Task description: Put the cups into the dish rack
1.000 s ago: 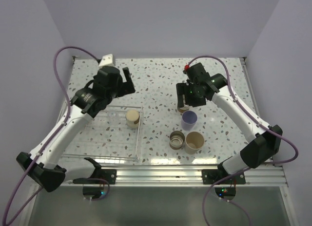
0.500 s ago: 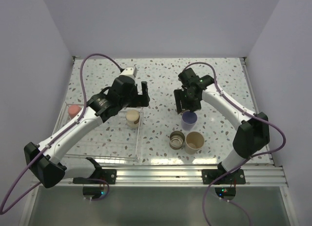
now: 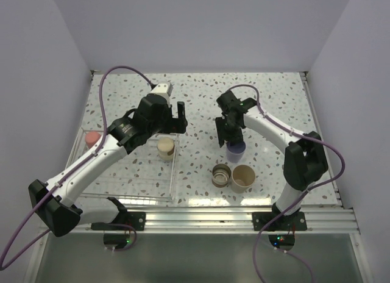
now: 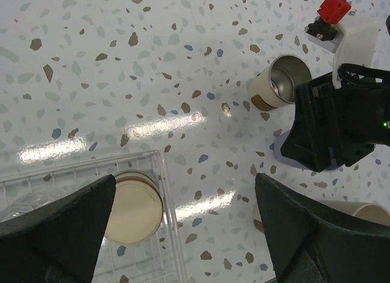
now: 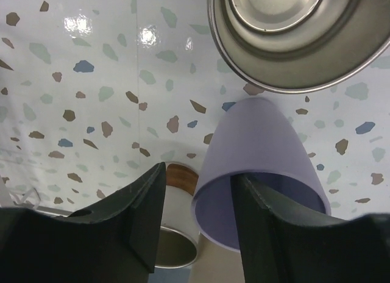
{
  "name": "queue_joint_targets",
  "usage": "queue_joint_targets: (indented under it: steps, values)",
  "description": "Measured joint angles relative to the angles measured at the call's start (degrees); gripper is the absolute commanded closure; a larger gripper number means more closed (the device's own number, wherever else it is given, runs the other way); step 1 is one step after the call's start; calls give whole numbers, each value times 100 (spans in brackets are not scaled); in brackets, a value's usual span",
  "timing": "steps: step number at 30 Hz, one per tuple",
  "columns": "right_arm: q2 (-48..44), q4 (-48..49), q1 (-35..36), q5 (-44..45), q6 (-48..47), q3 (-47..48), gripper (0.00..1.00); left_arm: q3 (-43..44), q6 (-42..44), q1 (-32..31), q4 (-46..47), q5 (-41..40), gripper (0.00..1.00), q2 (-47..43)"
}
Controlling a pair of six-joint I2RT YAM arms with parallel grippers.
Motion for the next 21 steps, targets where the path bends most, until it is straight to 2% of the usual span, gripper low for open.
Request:
queue_joint_targets:
  steps: [3, 7, 10, 17, 21]
  values:
    - [28, 68, 33, -2, 26, -72, 54, 0, 46, 0, 0, 0, 0, 0]
    - [46, 105, 66, 0, 61, -177, 68, 0, 87, 0, 0, 0, 1, 0]
    - [46, 131, 87, 7, 72, -254, 72, 0, 103, 0, 0, -2, 0, 0]
    - [-26, 114, 118, 258, 103, -343, 100, 0, 125, 0, 2, 0, 1, 0]
    - [-70, 125, 129, 391, 131, -374, 100, 0, 125, 0, 17, 2, 0, 0]
